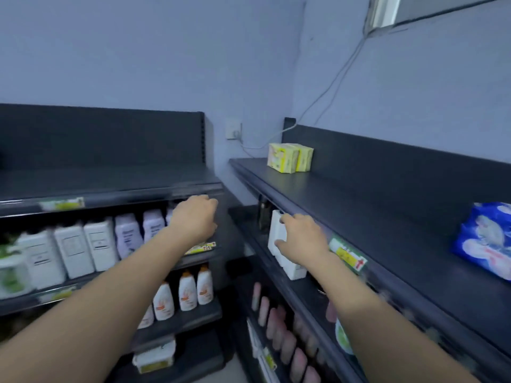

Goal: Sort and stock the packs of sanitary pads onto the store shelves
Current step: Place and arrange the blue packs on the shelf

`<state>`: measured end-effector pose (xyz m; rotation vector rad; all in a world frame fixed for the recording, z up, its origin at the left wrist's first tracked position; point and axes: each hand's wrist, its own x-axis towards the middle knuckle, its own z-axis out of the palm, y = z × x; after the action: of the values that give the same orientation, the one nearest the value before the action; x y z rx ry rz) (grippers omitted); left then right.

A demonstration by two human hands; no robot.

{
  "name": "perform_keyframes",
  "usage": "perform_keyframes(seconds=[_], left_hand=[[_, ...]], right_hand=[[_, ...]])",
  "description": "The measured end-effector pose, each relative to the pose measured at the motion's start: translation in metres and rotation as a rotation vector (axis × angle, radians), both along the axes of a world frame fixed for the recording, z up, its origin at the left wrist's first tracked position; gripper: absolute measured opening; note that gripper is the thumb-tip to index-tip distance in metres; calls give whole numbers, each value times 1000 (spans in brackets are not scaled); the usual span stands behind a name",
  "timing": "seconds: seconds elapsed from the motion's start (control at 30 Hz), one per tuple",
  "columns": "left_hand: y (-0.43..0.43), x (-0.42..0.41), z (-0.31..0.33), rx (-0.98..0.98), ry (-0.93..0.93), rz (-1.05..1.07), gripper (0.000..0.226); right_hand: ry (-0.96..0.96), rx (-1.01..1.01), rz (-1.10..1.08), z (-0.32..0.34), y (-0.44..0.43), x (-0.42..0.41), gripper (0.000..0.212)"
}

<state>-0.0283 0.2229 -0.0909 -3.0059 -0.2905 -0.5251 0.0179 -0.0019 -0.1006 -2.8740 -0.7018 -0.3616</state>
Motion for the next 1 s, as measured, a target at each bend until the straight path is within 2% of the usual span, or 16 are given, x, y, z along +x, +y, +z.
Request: perform_keyframes(seconds=[0.4, 0.8, 1.0], left_hand=[[211, -127, 3, 54, 2, 423, 28], [413, -223, 22, 82, -7, 648, 30], [486, -249, 20, 93, 6, 728, 25]], right_hand=[[19, -22, 395, 6, 244, -40, 43], [-7, 48, 649, 23, 494, -94, 40], [22, 55, 753, 23, 585, -112, 48]])
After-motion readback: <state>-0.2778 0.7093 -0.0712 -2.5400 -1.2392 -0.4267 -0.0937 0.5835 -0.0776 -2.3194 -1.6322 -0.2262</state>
